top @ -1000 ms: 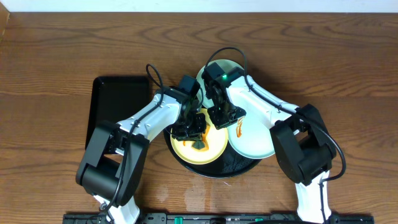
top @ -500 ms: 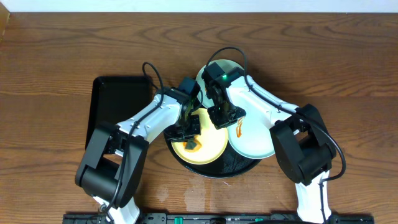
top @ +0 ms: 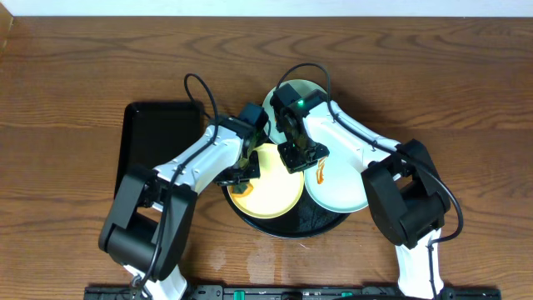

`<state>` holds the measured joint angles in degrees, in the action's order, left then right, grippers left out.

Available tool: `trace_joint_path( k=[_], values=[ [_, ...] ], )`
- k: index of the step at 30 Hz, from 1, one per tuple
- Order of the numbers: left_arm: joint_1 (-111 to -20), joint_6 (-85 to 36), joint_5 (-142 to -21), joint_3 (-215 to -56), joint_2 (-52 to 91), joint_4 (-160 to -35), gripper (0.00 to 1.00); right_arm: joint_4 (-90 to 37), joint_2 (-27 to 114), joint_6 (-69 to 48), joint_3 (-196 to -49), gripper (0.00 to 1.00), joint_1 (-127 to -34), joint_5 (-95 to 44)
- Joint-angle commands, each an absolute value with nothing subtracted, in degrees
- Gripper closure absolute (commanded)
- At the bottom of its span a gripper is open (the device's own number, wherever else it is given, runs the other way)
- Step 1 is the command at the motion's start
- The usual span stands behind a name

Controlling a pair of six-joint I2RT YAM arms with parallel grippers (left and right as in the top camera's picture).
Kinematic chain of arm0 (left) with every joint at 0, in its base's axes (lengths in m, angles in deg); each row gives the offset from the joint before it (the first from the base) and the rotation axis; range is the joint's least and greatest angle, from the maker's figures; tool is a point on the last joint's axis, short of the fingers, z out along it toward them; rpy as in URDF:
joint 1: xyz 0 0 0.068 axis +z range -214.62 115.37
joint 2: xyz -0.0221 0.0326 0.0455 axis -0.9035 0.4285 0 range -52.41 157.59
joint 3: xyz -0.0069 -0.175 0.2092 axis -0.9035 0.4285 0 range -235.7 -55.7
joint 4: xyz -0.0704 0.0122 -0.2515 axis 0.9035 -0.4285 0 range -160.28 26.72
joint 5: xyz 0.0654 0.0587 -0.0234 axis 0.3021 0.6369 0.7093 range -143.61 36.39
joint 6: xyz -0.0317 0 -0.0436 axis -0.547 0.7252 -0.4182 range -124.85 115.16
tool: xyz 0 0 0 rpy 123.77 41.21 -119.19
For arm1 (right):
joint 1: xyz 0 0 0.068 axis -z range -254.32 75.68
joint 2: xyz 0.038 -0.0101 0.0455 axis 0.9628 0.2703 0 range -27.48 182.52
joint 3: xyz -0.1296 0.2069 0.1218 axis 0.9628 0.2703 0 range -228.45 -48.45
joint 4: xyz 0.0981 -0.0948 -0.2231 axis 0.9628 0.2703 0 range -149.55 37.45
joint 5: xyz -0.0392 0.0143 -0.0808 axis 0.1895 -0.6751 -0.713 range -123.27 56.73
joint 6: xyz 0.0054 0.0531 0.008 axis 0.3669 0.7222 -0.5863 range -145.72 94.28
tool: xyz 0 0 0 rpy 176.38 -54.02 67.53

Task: Clean dirty plates on tray and stack at the side
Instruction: 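Scrub the cream plate with the sponge while the right gripper holds it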

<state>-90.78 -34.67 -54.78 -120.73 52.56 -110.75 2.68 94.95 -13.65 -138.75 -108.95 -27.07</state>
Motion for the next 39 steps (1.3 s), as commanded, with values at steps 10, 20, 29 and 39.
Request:
trace_joint_path(
  k=[10, 20, 29, 39],
  values=[
    [-90.86, -36.29, -69.88, -122.05, 50.29, -103.60, 0.92, 2.90, 95.43, -12.88, -139.95, 0.99, -108.47, -28.73],
    [-90.80, -37.47, -67.65, -118.77, 51.32, -101.68, 0.92, 3.01, 95.43, -12.86, -139.97, 0.99, -108.47, -28.73],
    [-90.80, -38.80, -58.30, -113.70, 51.34, -99.38, 0.92, 3.29, 95.43, -12.84, -139.97, 0.99, -108.47, -28.73],
    [-89.12, -38.82, -40.70, -116.82, 50.66, -109.48, 0.93, 3.49, 95.43, -12.60, -139.97, 0.99, -108.53, -28.71]
  ],
)
